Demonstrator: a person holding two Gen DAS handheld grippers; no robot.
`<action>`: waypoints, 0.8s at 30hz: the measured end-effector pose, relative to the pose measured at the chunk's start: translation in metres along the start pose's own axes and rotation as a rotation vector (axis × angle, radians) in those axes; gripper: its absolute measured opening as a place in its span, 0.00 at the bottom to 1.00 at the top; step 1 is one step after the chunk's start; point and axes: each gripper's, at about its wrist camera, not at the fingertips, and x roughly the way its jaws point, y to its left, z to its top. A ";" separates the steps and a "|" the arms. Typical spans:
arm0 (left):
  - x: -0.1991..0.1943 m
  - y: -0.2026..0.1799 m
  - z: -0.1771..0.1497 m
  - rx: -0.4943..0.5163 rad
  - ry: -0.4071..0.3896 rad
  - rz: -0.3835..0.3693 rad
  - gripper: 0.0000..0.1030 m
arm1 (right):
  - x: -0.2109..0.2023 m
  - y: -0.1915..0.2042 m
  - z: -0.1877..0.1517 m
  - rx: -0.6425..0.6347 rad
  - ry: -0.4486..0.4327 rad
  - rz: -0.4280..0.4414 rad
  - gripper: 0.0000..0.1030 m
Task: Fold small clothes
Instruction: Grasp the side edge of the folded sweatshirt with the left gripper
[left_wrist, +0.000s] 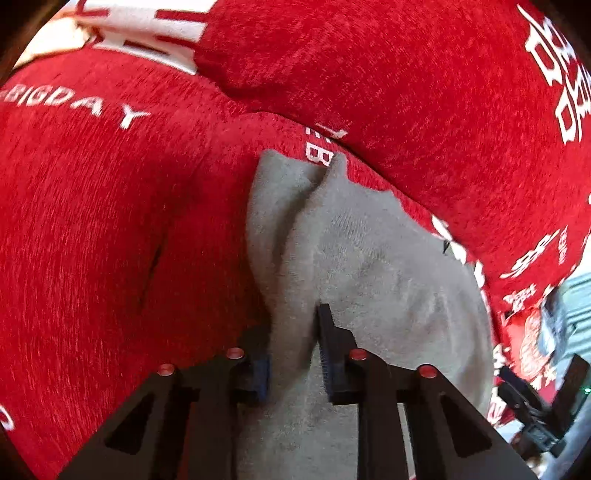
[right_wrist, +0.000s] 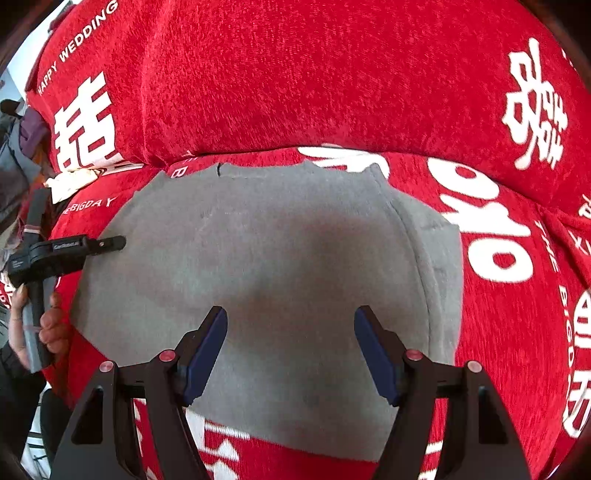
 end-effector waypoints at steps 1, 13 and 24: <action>-0.002 0.001 0.000 -0.004 -0.003 0.001 0.18 | 0.004 0.004 0.002 -0.008 0.000 -0.007 0.72; -0.007 0.000 -0.001 -0.012 0.002 -0.007 0.14 | 0.076 0.036 0.010 -0.084 0.077 -0.139 0.79; -0.011 -0.011 -0.001 0.024 -0.024 0.026 0.12 | 0.078 0.036 0.013 -0.094 0.061 -0.138 0.82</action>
